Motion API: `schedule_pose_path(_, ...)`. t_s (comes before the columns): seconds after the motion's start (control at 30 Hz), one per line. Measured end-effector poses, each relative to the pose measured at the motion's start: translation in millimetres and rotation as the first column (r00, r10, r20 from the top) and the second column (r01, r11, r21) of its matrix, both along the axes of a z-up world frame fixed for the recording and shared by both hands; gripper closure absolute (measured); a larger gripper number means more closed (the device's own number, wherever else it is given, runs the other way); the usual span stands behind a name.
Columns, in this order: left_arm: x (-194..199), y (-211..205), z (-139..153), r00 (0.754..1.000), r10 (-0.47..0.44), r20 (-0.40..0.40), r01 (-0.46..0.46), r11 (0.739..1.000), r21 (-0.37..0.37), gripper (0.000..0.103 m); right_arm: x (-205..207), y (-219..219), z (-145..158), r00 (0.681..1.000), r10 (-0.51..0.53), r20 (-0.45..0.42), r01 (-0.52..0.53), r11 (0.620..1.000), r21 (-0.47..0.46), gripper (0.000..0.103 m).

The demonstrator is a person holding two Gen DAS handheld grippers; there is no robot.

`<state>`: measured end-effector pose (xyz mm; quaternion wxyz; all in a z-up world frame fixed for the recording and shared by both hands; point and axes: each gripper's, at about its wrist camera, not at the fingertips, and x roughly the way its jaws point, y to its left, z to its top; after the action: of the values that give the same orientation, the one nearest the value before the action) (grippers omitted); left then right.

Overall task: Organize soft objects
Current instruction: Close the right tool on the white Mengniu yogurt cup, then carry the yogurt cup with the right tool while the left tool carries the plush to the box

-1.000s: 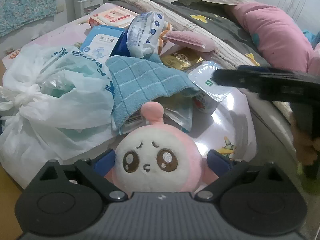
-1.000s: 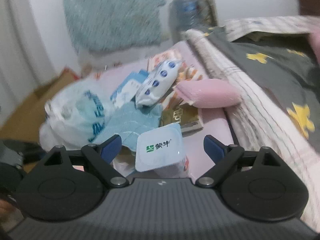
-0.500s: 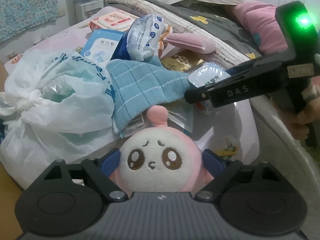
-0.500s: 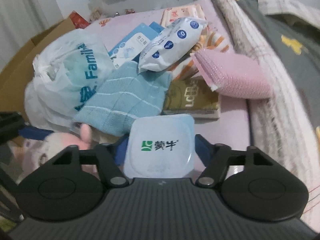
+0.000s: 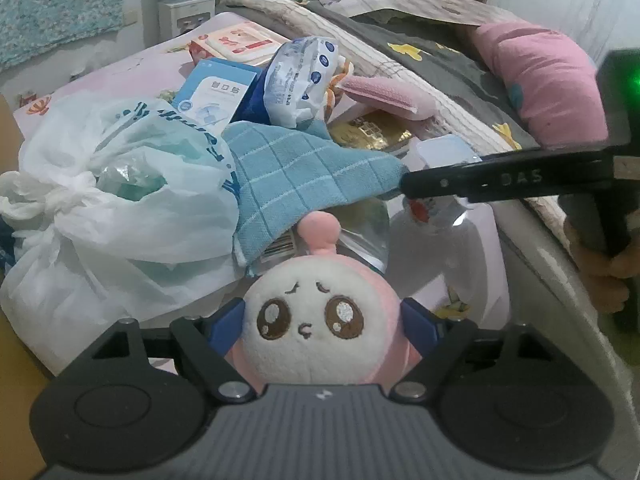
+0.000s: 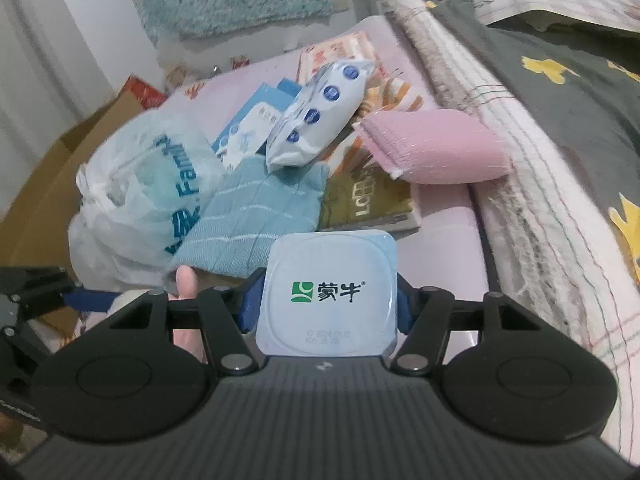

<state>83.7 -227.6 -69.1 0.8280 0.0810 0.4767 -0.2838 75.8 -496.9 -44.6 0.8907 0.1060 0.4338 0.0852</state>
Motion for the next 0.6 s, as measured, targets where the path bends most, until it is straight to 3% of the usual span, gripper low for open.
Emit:
schedule_pose_path(0.27, -6, 9, 23, 1.000, 0.011, 0.027, -0.009, 0.998, -0.058, 0.019, -17, -5, 29, 0.997, -0.031, 0.065, 0.029, 0.999, 0.029, 0.043)
schedule_pose_path(0.6, -17, 54, 96, 0.991, 0.066, 0.119, -0.040, 0.978, -0.206, 0.019, -23, 24, 96, 0.985, 0.037, 0.167, -0.034, 0.999, -0.020, 0.043)
